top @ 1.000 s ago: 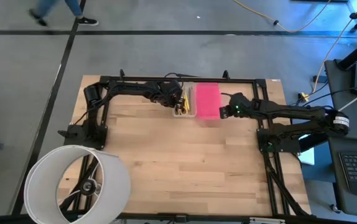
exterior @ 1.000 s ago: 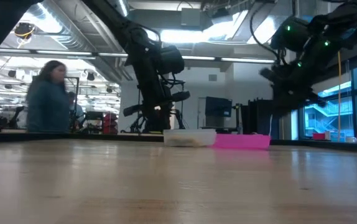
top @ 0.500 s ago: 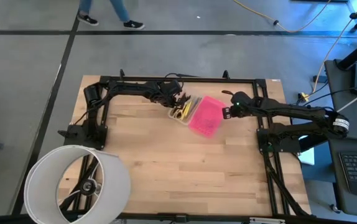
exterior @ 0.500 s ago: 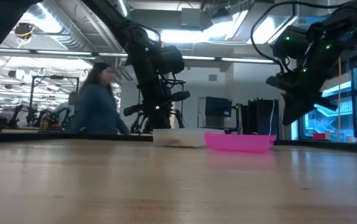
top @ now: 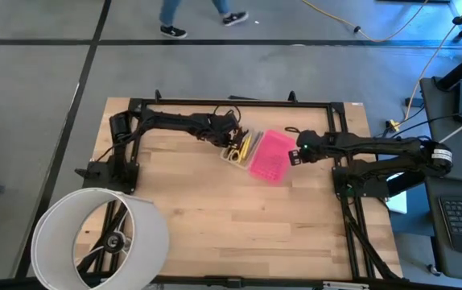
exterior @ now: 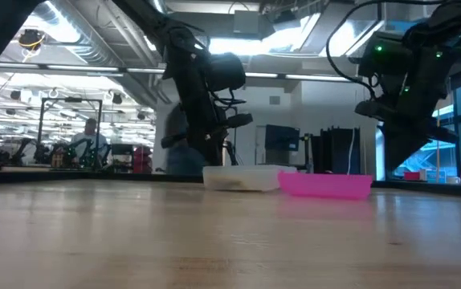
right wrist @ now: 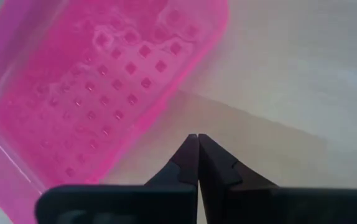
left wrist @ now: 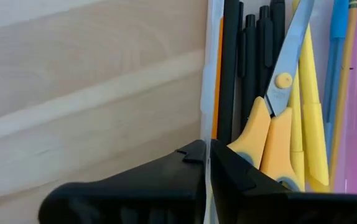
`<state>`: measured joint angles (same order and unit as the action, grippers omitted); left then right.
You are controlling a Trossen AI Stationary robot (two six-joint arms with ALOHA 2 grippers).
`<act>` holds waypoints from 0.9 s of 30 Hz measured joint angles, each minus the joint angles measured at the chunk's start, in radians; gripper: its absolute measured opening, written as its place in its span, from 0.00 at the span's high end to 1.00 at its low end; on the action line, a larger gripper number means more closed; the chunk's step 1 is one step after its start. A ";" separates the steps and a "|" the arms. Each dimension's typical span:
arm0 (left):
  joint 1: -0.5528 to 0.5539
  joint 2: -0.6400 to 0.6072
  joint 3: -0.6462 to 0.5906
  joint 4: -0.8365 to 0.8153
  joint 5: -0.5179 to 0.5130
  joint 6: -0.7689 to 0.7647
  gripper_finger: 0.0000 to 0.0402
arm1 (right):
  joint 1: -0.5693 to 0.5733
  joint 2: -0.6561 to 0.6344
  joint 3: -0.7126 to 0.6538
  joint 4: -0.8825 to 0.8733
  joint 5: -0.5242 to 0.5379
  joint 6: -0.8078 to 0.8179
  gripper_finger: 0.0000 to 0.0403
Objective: Pick & place school supplies into a supply box
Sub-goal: Close the transparent supply box
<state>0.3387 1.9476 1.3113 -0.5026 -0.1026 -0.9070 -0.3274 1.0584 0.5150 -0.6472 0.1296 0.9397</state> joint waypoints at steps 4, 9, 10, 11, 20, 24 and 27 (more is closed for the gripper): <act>-0.012 0.000 0.000 0.000 -0.012 -0.006 0.99 | 0.032 0.001 -0.087 0.100 0.000 0.055 0.99; -0.012 0.000 0.000 0.000 -0.009 0.000 0.99 | 0.077 0.002 -0.236 0.419 -0.001 0.133 0.99; -0.012 0.000 0.000 0.000 -0.009 0.001 0.99 | 0.085 0.002 -0.254 0.470 0.000 0.148 0.99; -0.012 0.000 0.000 0.000 -0.008 0.001 0.99 | 0.093 0.001 -0.268 0.503 0.001 0.162 0.99; -0.012 0.000 0.000 0.004 -0.008 0.012 0.99 | 0.127 0.000 -0.329 0.602 0.075 0.211 0.99; -0.012 0.000 0.000 0.004 -0.009 0.012 0.99 | 0.126 0.002 -0.340 0.660 0.102 0.210 0.99; -0.011 0.000 0.000 0.000 -0.013 0.012 0.99 | 0.126 0.002 -0.340 0.688 0.102 0.204 0.99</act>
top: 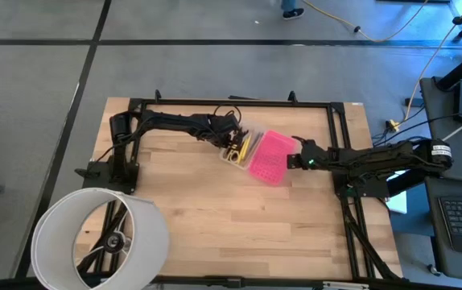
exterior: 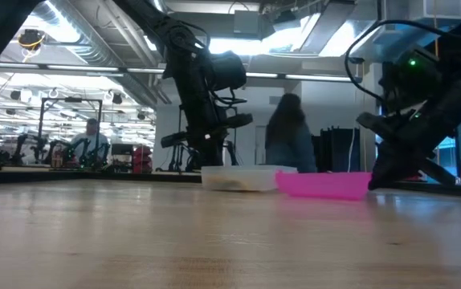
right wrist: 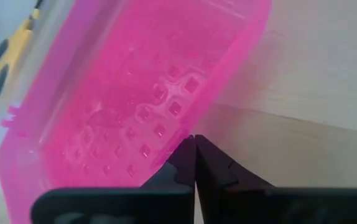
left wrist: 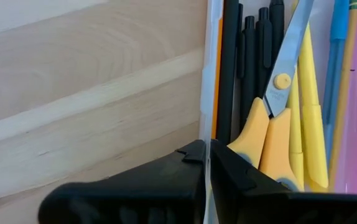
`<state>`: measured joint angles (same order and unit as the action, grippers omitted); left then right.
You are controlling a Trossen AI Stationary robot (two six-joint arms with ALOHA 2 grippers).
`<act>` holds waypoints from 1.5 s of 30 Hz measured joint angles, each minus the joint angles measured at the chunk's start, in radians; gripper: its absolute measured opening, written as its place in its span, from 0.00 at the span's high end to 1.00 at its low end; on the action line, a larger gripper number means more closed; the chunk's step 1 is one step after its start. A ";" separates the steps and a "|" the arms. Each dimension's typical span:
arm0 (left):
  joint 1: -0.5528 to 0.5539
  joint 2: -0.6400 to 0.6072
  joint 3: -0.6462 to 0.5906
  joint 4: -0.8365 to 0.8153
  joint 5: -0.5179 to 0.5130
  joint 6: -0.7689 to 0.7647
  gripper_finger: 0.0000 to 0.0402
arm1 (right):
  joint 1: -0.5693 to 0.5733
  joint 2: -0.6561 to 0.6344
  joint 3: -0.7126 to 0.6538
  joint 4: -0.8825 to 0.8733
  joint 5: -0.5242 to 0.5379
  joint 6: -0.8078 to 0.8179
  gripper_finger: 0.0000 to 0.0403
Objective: Pick & place school supplies into a supply box
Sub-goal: Close the transparent supply box
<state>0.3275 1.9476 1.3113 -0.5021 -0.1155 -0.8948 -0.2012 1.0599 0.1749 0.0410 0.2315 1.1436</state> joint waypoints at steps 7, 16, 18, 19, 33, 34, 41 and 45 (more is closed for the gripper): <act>0.002 0.000 0.000 -0.008 -0.011 0.001 0.99 | 0.013 0.000 0.018 0.022 -0.010 -0.027 0.99; 0.000 -0.001 0.001 -0.034 0.011 0.005 0.99 | 0.030 -0.002 0.068 0.051 -0.071 -0.039 0.99; 0.001 -0.001 0.001 -0.035 0.020 0.014 0.99 | 0.030 -0.001 0.075 0.041 -0.071 -0.049 0.99; 0.000 -0.001 0.001 -0.035 0.021 0.014 0.99 | 0.030 -0.001 0.081 0.050 -0.071 -0.049 0.99; 0.001 0.000 0.001 -0.039 0.012 0.018 0.99 | 0.030 -0.002 0.093 0.133 -0.131 -0.053 0.99; 0.001 0.000 0.001 -0.040 0.011 0.018 0.99 | 0.030 -0.002 0.093 0.135 -0.137 -0.053 0.99; 0.001 0.000 0.001 -0.047 0.005 0.018 0.99 | 0.030 -0.029 0.092 0.134 -0.182 -0.058 0.99; 0.001 0.000 0.001 -0.048 0.005 0.018 0.99 | 0.030 -0.070 0.092 0.135 -0.191 -0.078 0.99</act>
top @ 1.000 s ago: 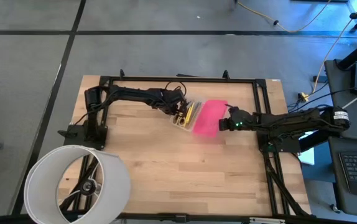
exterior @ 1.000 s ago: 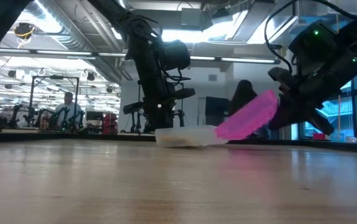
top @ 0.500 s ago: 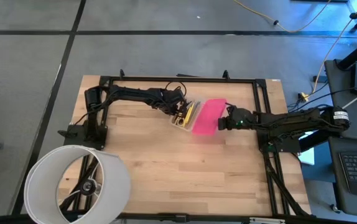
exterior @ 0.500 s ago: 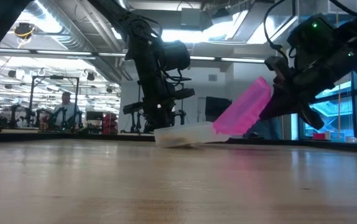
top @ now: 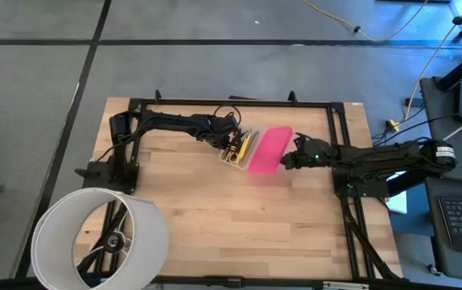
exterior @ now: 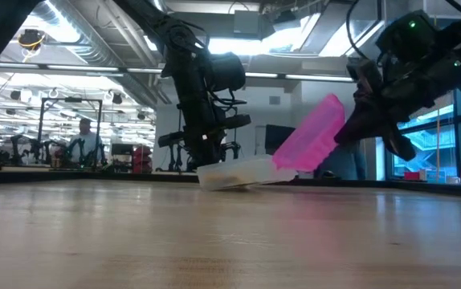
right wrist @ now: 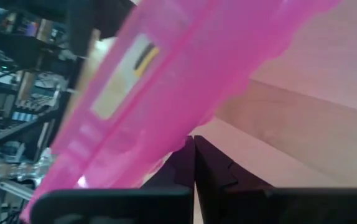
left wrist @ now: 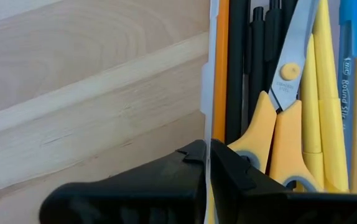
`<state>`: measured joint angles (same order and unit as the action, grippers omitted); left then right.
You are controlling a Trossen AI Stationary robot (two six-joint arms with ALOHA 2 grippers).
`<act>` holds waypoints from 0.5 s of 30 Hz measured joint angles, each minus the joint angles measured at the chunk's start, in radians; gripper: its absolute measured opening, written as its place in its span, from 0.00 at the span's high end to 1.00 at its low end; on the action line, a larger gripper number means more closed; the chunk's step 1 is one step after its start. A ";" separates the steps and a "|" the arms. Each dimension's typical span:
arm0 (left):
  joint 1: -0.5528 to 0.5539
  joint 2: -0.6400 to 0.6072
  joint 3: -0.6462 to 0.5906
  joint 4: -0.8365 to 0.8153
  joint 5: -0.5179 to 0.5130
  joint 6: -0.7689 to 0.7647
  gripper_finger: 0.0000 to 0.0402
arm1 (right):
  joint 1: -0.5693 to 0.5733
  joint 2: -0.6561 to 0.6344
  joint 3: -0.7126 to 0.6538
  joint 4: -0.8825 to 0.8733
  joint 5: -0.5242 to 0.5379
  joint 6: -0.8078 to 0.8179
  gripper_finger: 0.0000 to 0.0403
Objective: Pick & place school supplies into a supply box
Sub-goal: Close the transparent supply box
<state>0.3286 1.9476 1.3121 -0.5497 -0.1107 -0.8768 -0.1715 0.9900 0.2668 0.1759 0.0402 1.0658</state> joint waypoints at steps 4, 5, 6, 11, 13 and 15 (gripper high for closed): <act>0.000 0.000 0.000 0.000 0.000 0.000 0.99 | 0.000 -0.040 0.000 0.000 0.013 -0.005 0.99; 0.000 0.000 0.000 -0.001 0.000 0.000 0.99 | 0.000 -0.045 0.000 0.000 0.024 -0.005 0.99; 0.000 0.000 0.000 -0.001 -0.001 0.000 0.99 | 0.000 -0.046 0.000 0.001 0.036 -0.005 0.99; -0.002 0.000 0.000 -0.001 -0.002 0.000 0.99 | 0.000 -0.042 0.000 0.001 0.051 -0.005 0.99; -0.002 0.000 0.000 0.000 -0.002 0.000 0.99 | 0.000 -0.041 -0.001 0.022 0.054 -0.008 0.99; -0.002 0.000 0.000 0.000 -0.002 0.000 0.99 | 0.000 -0.042 -0.001 0.059 0.056 -0.017 0.99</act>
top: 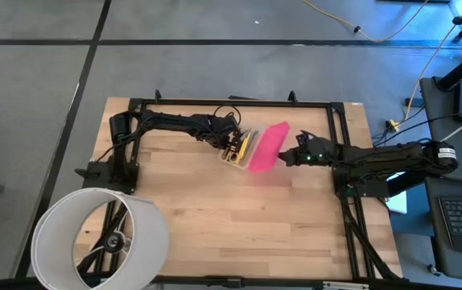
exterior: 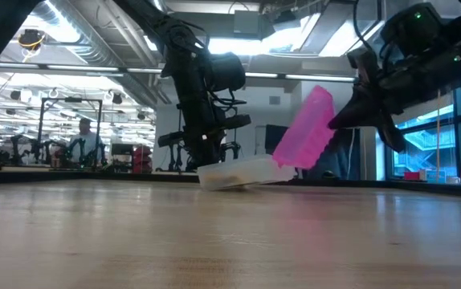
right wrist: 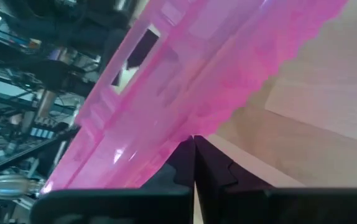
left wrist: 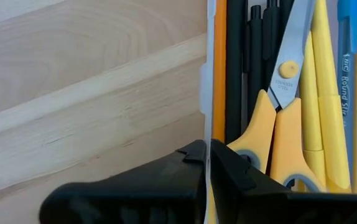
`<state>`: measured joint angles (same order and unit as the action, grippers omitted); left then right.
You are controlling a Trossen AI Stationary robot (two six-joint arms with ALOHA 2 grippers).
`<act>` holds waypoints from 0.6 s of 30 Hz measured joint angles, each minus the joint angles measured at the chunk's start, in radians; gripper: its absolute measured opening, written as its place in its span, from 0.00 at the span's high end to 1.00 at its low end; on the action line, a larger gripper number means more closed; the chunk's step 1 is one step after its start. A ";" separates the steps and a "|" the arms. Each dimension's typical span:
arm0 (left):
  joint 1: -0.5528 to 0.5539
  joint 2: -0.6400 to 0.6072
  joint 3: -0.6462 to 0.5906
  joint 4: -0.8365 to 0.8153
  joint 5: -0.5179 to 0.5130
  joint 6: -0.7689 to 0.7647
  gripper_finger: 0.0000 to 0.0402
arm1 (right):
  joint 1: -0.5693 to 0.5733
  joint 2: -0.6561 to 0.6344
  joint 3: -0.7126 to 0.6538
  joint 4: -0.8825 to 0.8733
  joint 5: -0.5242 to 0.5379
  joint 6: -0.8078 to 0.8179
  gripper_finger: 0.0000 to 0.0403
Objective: Pick & place school supplies into a supply box
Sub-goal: Close the transparent supply box
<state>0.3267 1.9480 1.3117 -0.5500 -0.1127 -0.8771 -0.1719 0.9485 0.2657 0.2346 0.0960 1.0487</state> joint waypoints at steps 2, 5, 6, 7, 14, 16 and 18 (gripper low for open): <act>0.000 0.000 0.000 0.000 0.000 0.000 0.99 | 0.000 0.000 0.000 0.017 0.001 -0.004 0.99; 0.000 0.000 0.000 0.000 0.000 0.000 0.99 | 0.000 0.000 0.000 0.017 0.000 -0.004 0.99; 0.000 0.000 0.000 0.000 0.000 0.000 0.99 | 0.000 0.000 0.000 0.017 0.000 -0.004 0.99; 0.000 0.000 0.000 0.000 0.000 0.000 0.99 | 0.000 0.000 0.000 0.017 0.000 -0.004 0.99; 0.000 0.000 0.000 0.000 0.000 0.007 0.99 | 0.000 0.000 0.000 0.042 0.027 -0.006 0.99; 0.000 0.000 -0.001 0.000 0.001 0.008 0.99 | -0.001 0.000 0.000 0.050 0.028 -0.007 0.99; 0.000 0.000 -0.001 0.001 0.001 0.008 0.99 | -0.001 0.000 0.000 0.057 0.036 -0.008 0.99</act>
<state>0.3267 1.9484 1.3109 -0.5490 -0.1120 -0.8692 -0.1726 0.9485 0.2657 0.2916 0.1316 1.0405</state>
